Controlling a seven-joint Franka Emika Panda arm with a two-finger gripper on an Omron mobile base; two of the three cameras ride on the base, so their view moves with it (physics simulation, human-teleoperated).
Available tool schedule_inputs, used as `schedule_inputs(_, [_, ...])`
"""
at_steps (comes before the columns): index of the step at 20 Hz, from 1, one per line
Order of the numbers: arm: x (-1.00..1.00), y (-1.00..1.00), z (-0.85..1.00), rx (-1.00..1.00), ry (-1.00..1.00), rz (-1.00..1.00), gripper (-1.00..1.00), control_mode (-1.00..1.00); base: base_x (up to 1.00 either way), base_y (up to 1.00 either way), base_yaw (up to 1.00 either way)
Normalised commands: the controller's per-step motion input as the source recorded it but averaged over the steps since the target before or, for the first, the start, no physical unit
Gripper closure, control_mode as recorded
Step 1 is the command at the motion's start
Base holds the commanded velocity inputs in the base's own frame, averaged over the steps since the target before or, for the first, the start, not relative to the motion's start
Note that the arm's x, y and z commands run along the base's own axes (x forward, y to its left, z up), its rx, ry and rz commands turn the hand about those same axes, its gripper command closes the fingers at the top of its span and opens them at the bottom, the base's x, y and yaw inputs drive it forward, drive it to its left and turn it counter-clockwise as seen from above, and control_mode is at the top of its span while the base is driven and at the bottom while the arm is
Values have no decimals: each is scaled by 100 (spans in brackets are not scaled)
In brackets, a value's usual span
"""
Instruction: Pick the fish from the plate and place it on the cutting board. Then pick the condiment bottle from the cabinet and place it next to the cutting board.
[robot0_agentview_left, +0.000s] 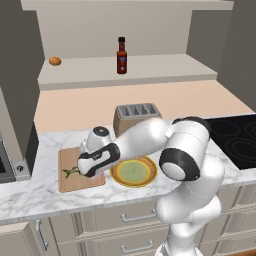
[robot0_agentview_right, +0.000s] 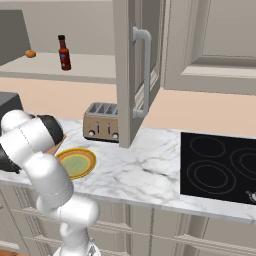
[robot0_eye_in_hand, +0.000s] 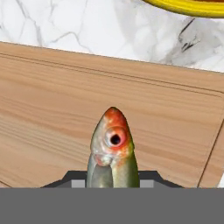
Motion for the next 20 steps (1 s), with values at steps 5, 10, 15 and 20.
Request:
schedule_inputs(5, [18, 16, -27, 0, 0, -7, 100, -100, 0, 0, 0])
schedule_inputs(10, [11, 17, -21, 0, 0, -7, -100, -100, 0, 0, 0])
schedule_inputs(15, [0, 13, 2, 0, -3, -9, -100, -100, 0, 0, 0])
schedule_inputs(20, [-12, 9, 34, 0, -7, -16, -100, -100, 0, 0, 0])
